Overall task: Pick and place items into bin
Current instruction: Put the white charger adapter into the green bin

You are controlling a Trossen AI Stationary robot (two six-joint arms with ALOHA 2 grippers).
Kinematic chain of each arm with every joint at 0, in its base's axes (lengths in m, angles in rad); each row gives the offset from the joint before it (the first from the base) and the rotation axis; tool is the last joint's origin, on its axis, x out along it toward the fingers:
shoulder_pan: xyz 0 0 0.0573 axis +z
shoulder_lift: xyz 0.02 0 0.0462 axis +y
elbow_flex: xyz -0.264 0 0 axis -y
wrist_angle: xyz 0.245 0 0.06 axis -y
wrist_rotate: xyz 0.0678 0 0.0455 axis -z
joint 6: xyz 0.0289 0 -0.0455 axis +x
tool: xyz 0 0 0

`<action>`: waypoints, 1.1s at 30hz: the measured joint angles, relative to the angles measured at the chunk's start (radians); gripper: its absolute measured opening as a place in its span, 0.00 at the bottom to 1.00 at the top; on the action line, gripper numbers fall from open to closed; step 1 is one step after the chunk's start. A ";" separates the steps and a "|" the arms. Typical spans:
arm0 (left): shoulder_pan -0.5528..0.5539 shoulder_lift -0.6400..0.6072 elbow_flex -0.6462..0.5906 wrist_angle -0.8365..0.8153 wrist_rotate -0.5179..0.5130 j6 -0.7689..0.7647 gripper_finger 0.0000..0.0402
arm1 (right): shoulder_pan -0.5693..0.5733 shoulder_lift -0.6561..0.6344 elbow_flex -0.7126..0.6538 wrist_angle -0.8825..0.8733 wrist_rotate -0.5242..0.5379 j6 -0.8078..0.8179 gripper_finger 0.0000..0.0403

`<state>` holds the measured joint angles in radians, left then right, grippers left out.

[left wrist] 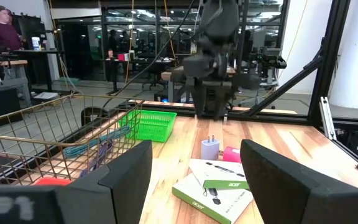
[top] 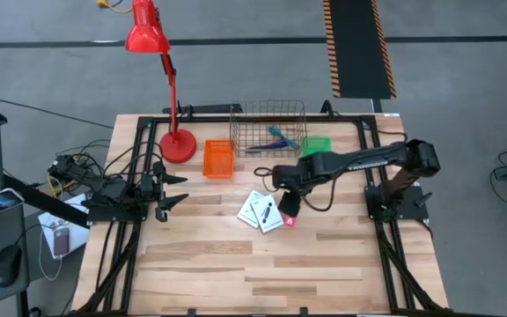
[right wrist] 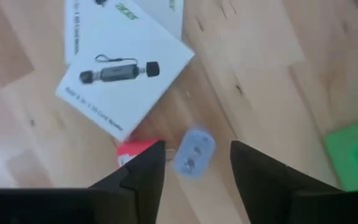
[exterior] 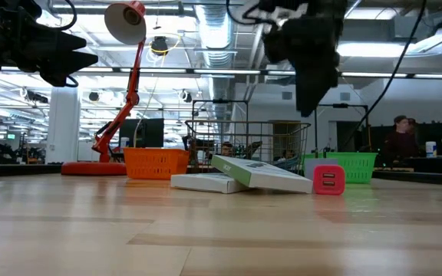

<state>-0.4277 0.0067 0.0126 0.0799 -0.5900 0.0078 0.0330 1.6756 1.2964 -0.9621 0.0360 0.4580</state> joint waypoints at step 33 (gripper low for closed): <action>0.000 0.000 0.000 0.000 0.000 0.000 0.58 | 0.000 0.198 0.000 -0.001 -0.066 0.031 0.65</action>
<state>-0.4275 0.0063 0.0128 0.0799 -0.5903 0.0078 0.0326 1.8736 1.2961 -0.9628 -0.0298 0.4889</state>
